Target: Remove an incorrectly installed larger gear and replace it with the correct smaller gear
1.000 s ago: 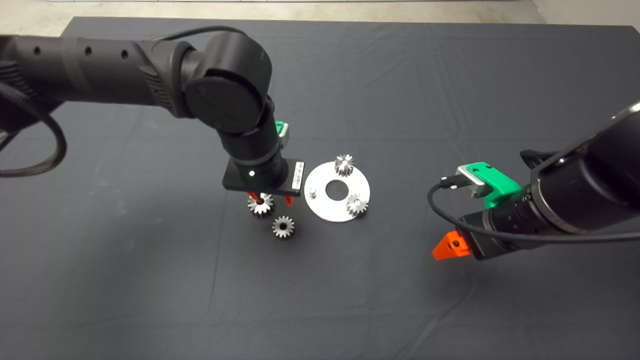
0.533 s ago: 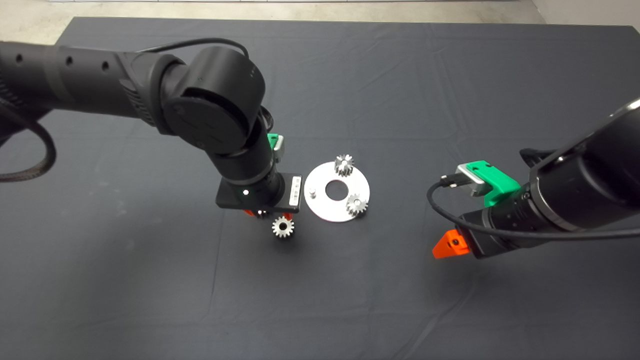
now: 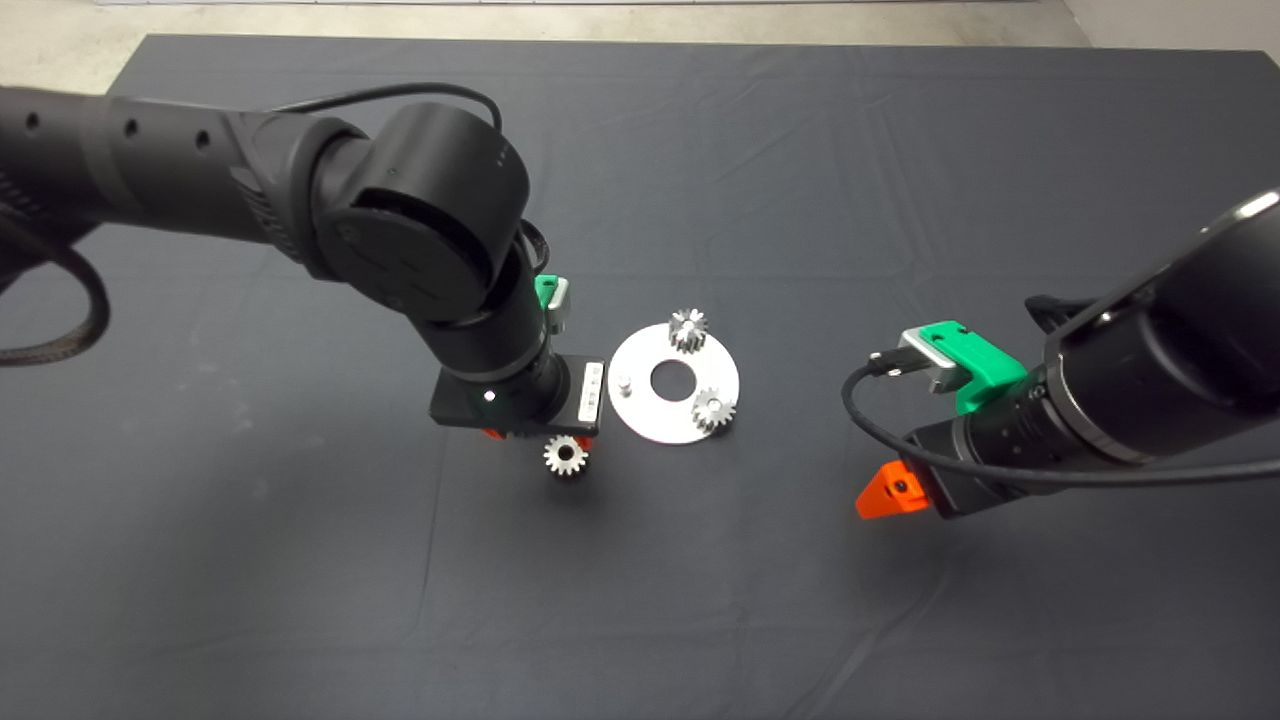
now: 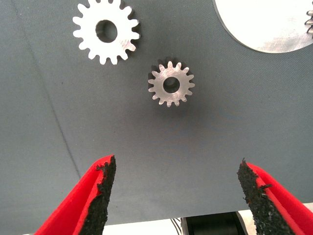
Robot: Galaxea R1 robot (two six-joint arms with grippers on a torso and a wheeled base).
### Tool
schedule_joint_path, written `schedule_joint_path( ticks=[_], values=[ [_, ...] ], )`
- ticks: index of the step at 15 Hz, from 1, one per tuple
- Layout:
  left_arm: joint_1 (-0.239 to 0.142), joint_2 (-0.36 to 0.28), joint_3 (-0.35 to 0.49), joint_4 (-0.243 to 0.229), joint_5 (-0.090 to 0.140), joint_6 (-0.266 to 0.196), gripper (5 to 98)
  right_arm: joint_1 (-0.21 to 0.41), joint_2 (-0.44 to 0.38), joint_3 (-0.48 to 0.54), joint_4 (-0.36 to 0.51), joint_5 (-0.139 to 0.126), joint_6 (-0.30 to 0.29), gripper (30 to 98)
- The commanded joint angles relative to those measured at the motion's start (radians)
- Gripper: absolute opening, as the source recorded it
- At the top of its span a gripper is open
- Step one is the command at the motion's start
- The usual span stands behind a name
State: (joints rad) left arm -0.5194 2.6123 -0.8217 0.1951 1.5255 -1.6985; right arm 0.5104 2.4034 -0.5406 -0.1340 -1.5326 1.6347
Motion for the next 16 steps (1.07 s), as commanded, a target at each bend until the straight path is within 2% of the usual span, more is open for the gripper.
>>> schedule_joint_path(
  ticks=[1,4,7,10,14,16],
  values=[
    [-0.015,0.002,0.013,0.001,0.028,-0.012,63.8,0.025,0.020,-0.002,0.021,-0.032,-0.003,97.7],
    [-0.010,0.004,0.015,0.001,0.028,-0.013,67.4,0.023,0.023,-0.004,0.021,-0.032,-0.003,97.7],
    [-0.006,0.010,0.032,0.001,0.028,-0.038,69.6,0.023,0.023,-0.002,0.022,-0.032,-0.003,97.7],
    [0.016,0.011,0.037,0.005,0.022,-0.053,73.4,0.023,0.023,-0.002,0.022,-0.032,-0.003,97.7],
    [0.092,0.008,0.041,0.047,0.024,-0.061,73.4,0.023,0.020,-0.002,0.022,-0.032,-0.001,97.7],
    [0.102,0.010,0.034,0.062,0.024,-0.060,73.4,0.023,0.020,-0.002,0.022,-0.032,-0.001,97.7]
  ],
)
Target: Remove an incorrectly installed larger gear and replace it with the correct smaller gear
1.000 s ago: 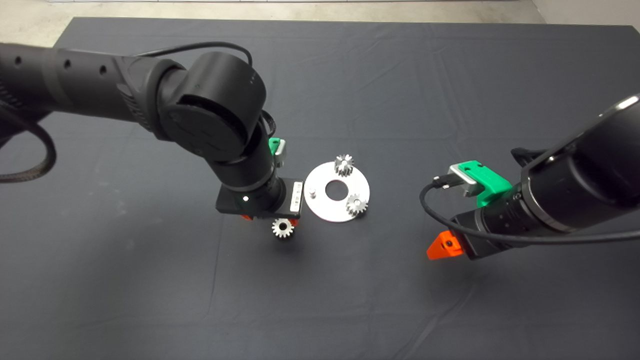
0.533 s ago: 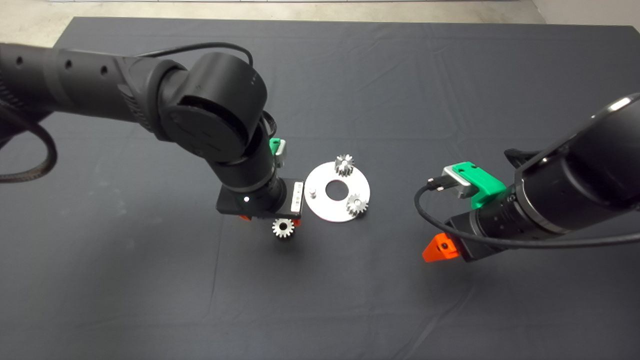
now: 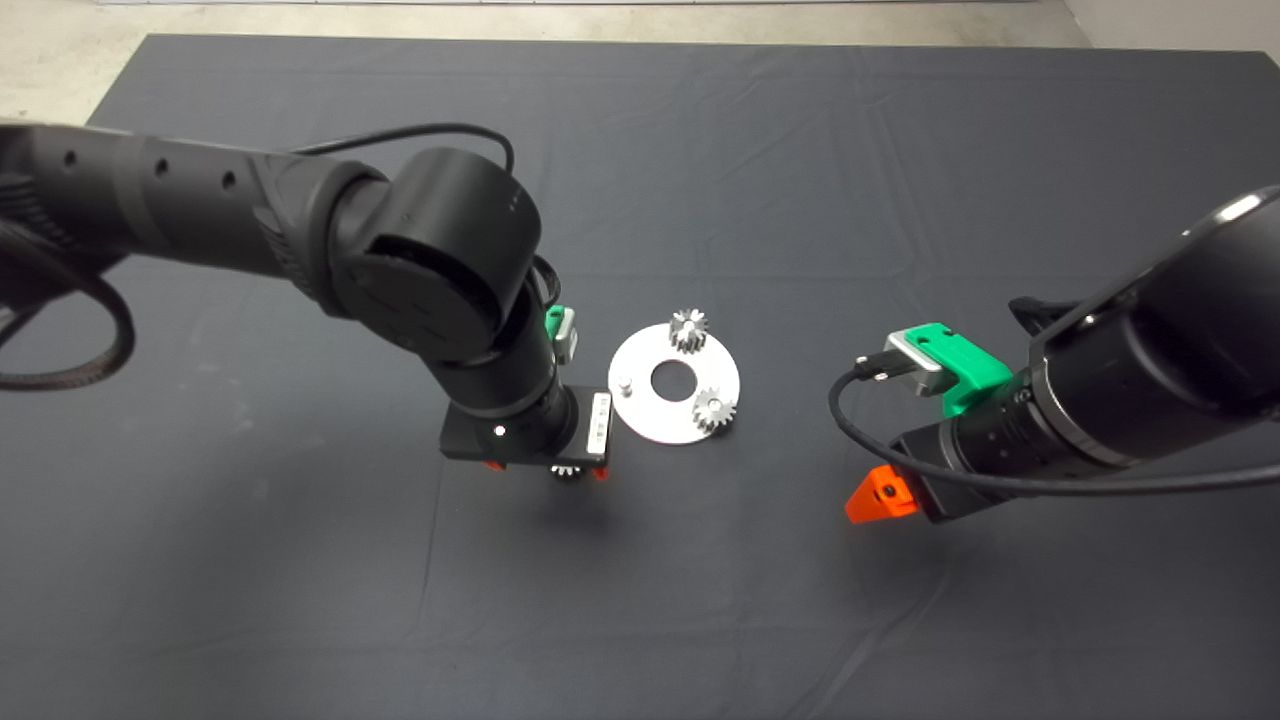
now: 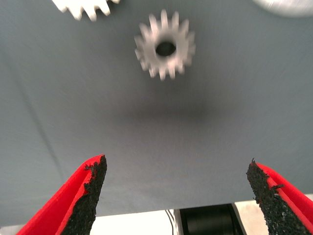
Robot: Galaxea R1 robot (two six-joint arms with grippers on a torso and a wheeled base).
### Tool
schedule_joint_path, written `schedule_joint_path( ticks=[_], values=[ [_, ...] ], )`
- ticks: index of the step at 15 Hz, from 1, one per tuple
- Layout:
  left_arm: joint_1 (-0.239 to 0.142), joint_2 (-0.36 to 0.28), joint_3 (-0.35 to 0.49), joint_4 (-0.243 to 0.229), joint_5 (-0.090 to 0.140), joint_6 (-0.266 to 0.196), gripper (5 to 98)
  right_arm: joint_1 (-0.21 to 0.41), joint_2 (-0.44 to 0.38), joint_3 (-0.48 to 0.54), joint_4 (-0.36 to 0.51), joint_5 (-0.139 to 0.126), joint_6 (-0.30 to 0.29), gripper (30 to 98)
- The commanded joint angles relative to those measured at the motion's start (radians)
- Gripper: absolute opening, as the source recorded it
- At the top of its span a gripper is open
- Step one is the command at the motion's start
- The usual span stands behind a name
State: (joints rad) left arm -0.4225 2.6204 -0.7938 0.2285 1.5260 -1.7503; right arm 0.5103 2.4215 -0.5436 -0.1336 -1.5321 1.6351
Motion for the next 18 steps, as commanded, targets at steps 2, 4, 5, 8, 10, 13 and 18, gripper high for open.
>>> schedule_joint_path(
  ticks=[2,4,5,8,10,13,18],
  values=[
    [0.005,0.004,-0.013,0.035,0.022,-0.005,73.4,0.022,0.005,0.001,0.020,-0.033,-0.001,97.7],
    [0.007,0.005,-0.022,0.044,0.022,-0.003,73.4,0.022,0.002,0.001,0.020,-0.033,-0.001,97.7],
    [0.007,0.008,-0.034,0.059,0.020,-0.002,73.4,0.022,0.005,0.001,0.020,-0.033,-0.001,97.7],
    [0.042,0.010,-0.060,0.100,0.019,0.000,73.4,0.022,0.002,0.002,0.022,-0.034,-0.001,97.7],
    [0.054,0.027,-0.079,0.115,0.019,0.002,73.4,0.022,-0.003,0.004,0.022,-0.034,-0.001,97.7],
    [0.055,0.036,-0.103,0.127,0.020,0.009,73.4,0.022,-0.003,0.004,0.022,-0.034,-0.001,97.7],
    [0.074,0.043,-0.148,0.157,0.020,0.041,73.4,0.022,-0.003,0.004,0.022,-0.034,-0.001,97.7]
  ],
)
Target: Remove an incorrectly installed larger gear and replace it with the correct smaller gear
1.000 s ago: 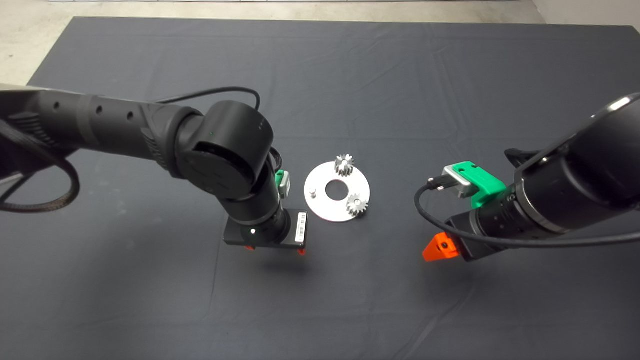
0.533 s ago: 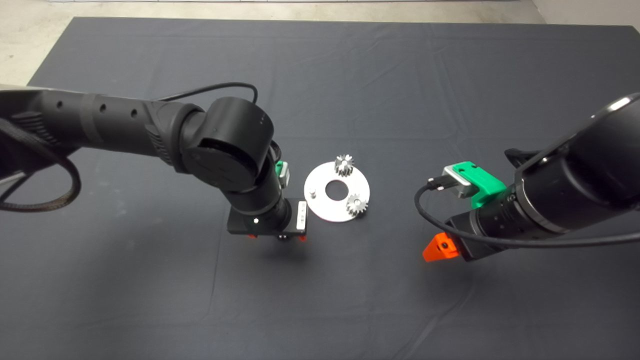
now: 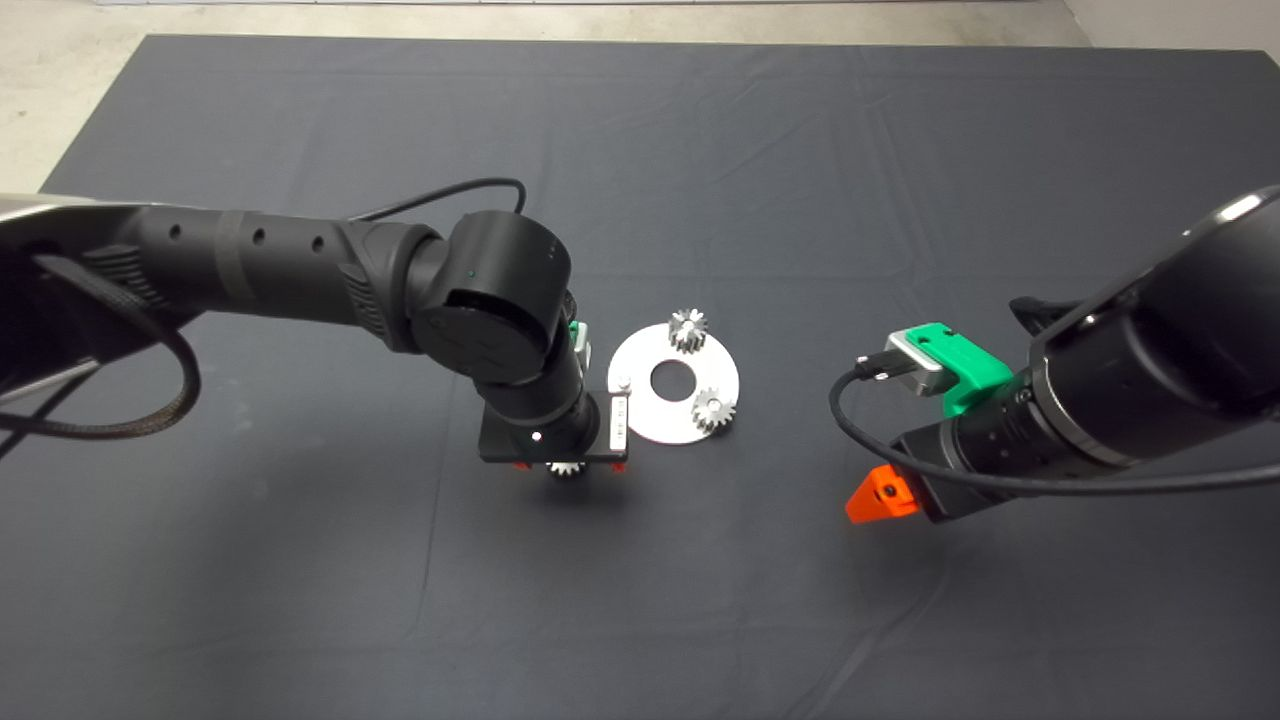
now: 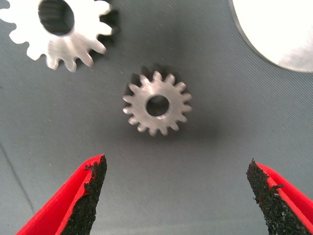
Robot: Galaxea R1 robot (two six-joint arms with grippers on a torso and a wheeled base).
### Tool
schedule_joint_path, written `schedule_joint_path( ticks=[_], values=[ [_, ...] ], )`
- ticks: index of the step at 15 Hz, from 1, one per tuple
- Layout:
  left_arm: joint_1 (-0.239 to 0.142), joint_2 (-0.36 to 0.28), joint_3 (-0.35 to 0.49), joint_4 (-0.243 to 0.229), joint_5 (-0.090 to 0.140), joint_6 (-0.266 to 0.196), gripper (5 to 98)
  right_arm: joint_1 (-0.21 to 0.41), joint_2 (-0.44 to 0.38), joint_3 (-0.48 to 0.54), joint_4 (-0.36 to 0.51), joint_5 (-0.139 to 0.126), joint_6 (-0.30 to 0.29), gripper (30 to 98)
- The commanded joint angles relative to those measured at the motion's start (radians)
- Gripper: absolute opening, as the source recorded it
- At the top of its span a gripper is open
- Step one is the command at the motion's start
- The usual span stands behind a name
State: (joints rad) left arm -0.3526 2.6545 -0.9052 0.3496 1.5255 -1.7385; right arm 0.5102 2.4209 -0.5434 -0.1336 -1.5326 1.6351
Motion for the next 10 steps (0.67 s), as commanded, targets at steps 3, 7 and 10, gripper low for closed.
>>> schedule_joint_path(
  ticks=[3,7,10],
  values=[
    [0.023,0.011,-0.039,0.051,0.019,0.031,73.4,0.024,-0.009,0.007,0.022,-0.034,-0.001,97.7],
    [0.049,0.011,-0.041,0.073,0.016,0.031,73.4,0.024,-0.007,0.007,0.022,-0.034,-0.001,97.7],
    [0.049,0.012,-0.043,0.081,0.016,0.031,73.4,0.024,-0.004,0.007,0.022,-0.034,-0.001,97.7]
  ],
)
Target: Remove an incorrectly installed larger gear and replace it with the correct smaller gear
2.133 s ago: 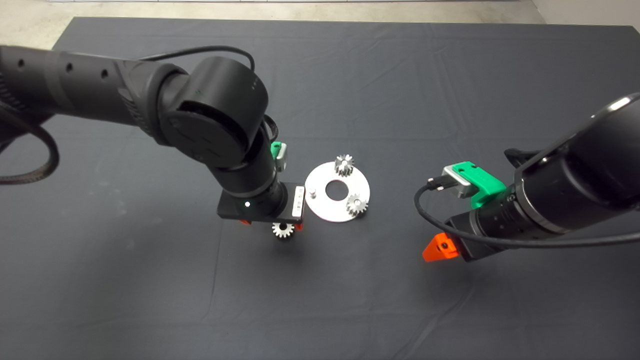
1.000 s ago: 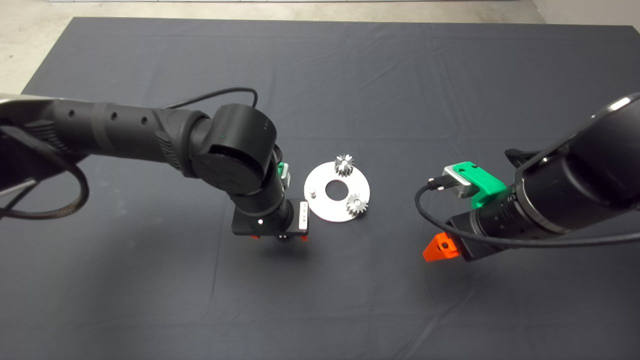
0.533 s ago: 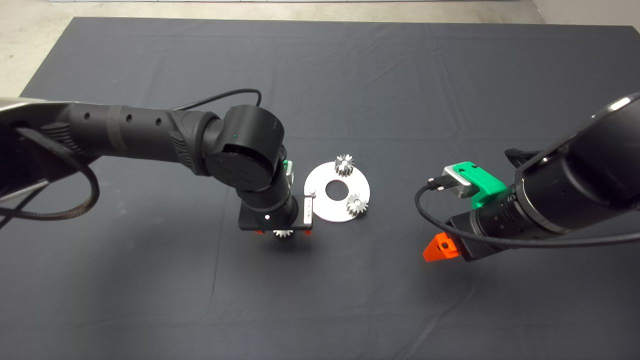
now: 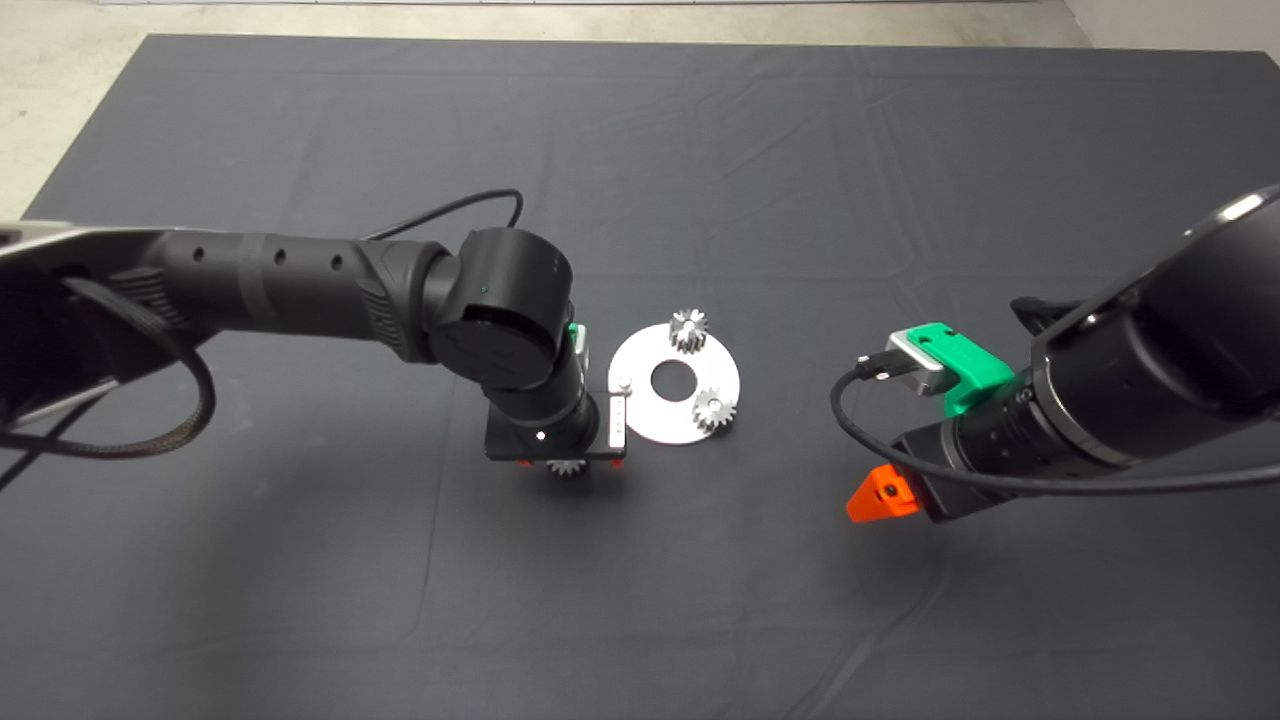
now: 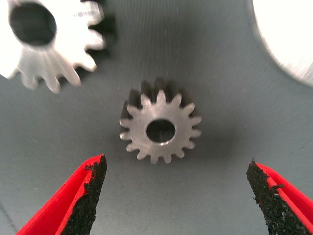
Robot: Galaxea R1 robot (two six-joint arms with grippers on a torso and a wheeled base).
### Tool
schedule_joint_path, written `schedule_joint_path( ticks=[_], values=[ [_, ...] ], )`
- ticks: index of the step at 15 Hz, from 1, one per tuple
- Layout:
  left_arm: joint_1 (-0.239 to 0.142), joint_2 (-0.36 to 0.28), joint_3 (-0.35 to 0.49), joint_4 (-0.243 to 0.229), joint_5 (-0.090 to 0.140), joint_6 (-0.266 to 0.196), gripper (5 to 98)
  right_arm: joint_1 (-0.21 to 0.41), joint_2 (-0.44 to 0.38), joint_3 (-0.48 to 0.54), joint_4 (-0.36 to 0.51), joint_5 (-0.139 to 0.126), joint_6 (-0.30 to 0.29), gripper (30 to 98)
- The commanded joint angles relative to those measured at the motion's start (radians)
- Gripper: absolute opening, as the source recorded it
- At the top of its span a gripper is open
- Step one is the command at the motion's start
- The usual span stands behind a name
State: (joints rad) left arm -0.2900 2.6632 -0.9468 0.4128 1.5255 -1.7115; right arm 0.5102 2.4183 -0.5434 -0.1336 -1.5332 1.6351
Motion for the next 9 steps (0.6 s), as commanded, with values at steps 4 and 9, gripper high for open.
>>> schedule_joint_path(
  ticks=[4,9],
  values=[
    [-0.014,0.004,0.001,0.027,0.016,0.004,73.4,0.024,-0.001,0.007,0.022,-0.033,0.000,97.7],
    [-0.014,0.004,-0.004,0.048,0.016,0.006,73.4,0.024,-0.004,0.007,0.022,-0.033,-0.001,97.7]
  ],
)
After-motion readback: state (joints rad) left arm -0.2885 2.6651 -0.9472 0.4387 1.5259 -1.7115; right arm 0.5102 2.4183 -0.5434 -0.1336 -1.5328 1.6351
